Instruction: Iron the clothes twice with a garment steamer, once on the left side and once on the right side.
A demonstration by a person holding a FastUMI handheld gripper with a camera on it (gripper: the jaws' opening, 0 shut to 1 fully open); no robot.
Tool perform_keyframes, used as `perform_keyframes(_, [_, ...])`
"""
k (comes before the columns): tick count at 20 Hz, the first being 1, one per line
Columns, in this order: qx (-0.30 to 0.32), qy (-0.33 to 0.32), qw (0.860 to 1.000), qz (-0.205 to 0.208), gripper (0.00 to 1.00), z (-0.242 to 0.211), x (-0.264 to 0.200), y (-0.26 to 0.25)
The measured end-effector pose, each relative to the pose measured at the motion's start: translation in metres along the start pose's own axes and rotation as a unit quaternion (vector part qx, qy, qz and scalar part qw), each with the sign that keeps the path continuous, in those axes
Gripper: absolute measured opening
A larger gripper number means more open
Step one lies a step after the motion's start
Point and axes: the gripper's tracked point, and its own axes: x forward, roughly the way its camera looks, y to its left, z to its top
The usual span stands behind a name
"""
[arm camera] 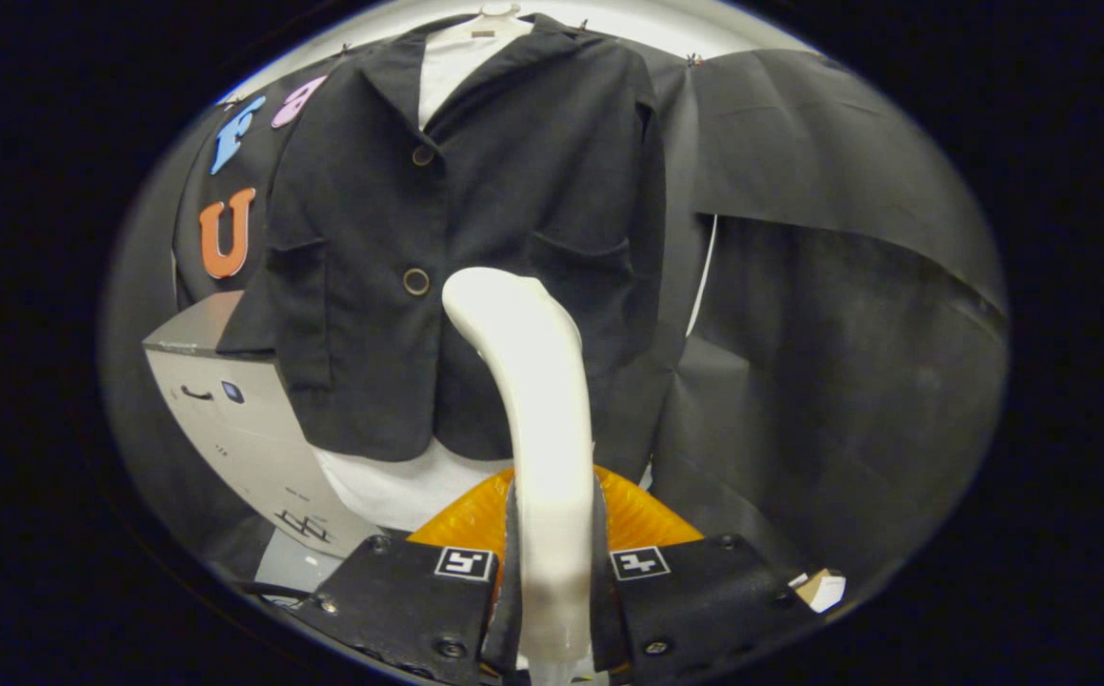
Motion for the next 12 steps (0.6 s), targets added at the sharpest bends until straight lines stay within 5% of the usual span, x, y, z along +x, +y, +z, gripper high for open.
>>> perform_keyframes(12, [-0.002, 0.065, 0.998, -0.004, 0.32, -0.055, 0.038, 0.011])
